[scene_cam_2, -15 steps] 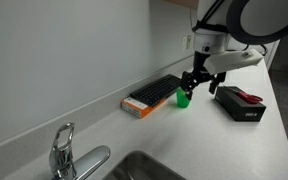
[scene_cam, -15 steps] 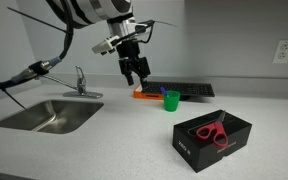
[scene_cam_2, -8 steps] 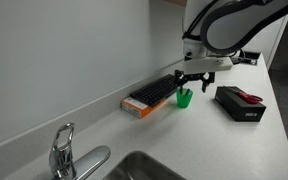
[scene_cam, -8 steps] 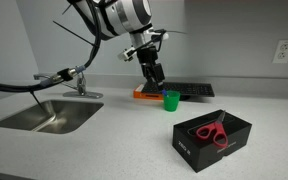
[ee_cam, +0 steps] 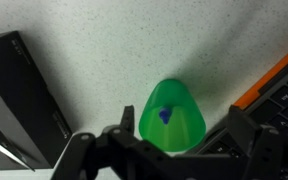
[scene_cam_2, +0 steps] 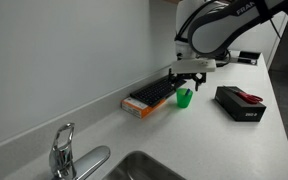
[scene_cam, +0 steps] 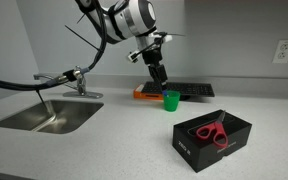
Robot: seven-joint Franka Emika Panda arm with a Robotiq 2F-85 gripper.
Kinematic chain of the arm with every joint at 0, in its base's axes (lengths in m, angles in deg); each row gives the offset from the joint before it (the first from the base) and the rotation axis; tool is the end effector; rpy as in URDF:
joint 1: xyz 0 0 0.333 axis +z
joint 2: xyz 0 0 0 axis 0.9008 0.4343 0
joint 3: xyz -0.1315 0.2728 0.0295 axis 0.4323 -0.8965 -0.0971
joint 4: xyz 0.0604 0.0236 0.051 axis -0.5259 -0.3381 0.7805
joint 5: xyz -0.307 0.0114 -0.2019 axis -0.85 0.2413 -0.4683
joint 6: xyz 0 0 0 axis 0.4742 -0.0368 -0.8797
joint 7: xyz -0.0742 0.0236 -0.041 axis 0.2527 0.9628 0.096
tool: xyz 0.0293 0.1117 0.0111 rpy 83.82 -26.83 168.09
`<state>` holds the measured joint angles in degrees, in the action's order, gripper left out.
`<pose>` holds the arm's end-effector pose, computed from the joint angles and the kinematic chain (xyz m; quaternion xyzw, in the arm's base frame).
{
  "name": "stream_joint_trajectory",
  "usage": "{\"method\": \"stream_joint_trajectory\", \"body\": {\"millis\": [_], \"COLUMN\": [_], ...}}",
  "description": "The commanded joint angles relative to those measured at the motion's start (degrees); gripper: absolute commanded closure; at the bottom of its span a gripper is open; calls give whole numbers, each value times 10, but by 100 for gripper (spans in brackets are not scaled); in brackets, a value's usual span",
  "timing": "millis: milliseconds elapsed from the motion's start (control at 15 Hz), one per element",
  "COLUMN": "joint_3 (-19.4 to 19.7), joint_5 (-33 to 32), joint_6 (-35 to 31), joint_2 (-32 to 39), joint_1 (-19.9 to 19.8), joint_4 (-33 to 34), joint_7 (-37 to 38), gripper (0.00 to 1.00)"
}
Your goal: Take the marker out of the green cup
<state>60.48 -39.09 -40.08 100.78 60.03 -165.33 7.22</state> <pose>0.5877 -0.1418 0.3627 0.8356 -0.5307 0.0905 0.1095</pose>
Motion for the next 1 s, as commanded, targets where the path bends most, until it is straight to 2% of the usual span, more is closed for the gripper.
{"method": "stream_joint_trajectory", "body": {"millis": [0, 533, 667, 733, 933], "joint_3": [19, 21, 21, 21, 23], "joint_5": [-22, -10, -8, -7, -7], "joint_6": [20, 79, 84, 87, 86], "joint_2": [17, 18, 15, 14, 2], "joint_1": [19, 18, 16, 16, 14], "joint_4": [28, 40, 42, 44, 41], "joint_7": [31, 17, 16, 15, 12], "gripper": [35, 97, 100, 96, 96]}}
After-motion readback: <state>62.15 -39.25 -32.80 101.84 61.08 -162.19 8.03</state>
